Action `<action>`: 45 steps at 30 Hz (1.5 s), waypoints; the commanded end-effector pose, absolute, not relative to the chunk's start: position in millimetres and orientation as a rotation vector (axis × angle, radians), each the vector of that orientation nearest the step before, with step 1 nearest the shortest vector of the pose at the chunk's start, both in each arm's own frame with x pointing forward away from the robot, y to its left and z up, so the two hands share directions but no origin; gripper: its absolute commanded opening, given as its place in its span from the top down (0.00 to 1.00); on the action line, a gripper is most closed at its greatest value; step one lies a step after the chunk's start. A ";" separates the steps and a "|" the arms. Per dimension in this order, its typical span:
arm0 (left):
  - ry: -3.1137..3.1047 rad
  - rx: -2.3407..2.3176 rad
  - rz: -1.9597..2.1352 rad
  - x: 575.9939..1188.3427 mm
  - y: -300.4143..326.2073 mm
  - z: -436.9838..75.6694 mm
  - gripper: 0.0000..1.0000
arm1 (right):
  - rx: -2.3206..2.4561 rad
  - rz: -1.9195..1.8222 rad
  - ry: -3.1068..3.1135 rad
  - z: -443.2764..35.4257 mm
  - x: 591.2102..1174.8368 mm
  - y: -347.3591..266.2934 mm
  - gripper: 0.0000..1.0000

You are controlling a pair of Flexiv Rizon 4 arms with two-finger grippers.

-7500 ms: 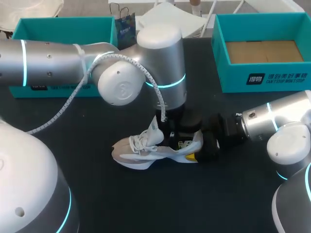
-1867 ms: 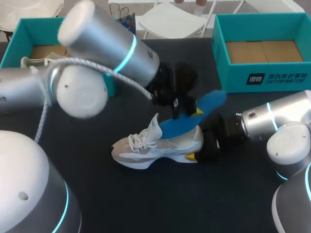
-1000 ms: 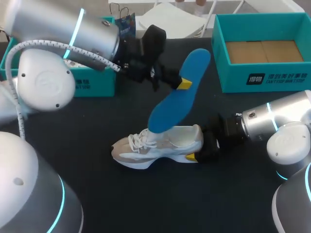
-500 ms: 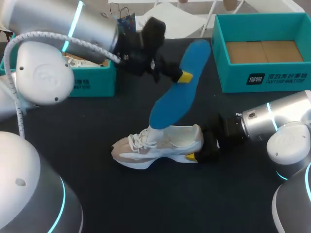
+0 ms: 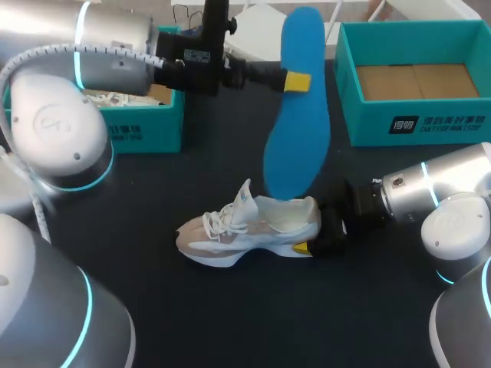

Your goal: Take the shoe out of the shoebox, open the shoe tongue, remove and reinsert the insole, then place the shoe into the shoebox

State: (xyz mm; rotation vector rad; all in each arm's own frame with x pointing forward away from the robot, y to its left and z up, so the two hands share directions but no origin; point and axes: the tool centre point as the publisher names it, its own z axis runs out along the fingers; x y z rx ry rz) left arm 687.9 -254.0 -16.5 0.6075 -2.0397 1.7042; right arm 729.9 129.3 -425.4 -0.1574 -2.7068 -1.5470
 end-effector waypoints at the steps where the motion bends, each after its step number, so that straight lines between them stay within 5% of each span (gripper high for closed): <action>1: -1.832 0.648 1.664 683.9 -262.1 -20.8 1.00 | -0.158 -1.545 -2.708 -430.2 730.3 132.9 1.00; 45: -1.624 0.764 1.473 607.7 -236.5 46.1 1.00 | -0.158 -1.545 -2.708 -430.2 730.3 132.9 1.00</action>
